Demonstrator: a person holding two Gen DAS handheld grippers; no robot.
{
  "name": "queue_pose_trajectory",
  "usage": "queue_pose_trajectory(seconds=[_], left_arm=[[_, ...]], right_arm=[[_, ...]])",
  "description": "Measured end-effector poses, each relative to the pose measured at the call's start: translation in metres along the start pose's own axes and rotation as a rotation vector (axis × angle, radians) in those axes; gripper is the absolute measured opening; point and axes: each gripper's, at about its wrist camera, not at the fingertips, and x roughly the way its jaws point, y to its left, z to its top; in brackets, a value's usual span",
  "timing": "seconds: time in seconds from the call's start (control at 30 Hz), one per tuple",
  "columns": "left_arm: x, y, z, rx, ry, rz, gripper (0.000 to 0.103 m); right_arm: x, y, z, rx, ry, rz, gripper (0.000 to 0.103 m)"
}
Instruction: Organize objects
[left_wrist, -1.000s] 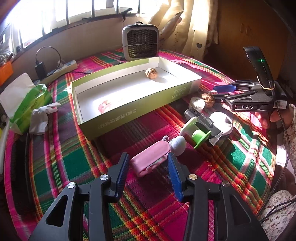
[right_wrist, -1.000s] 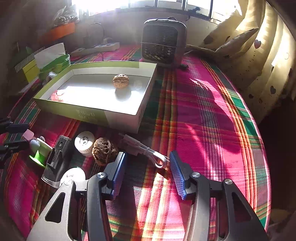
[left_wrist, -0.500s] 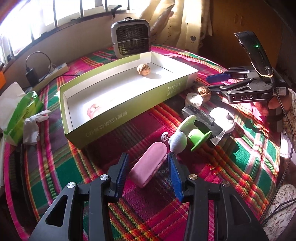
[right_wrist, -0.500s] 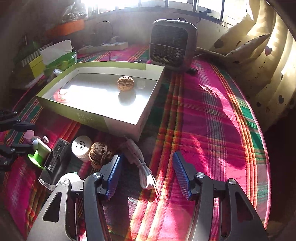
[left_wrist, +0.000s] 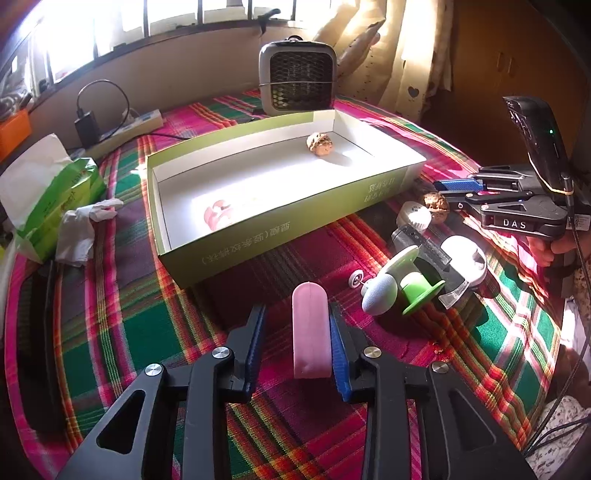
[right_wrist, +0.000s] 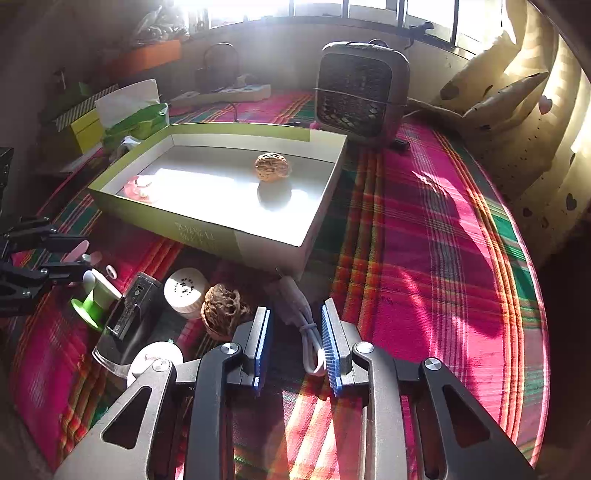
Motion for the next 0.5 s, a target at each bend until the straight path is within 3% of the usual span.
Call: queue_pose_trajectory(seconds=[0.07, 0.3, 0.5], left_arm=[[0.0001, 0.0009, 0.0003, -0.008, 0.001, 0.002, 0.027], [0.0002, 0.0049, 0.0007, -0.037, 0.0, 0.025, 0.016], [0.001, 0.0053, 0.0009, -0.045, -0.001, 0.031, 0.016]], right_arm=[[-0.0002, 0.0006, -0.0003, -0.002, -0.001, 0.005, 0.02], [-0.0008, 0.0011, -0.0007, 0.003, -0.002, 0.003, 0.02], [-0.0014, 0.0005, -0.001, 0.014, -0.002, 0.002, 0.019]])
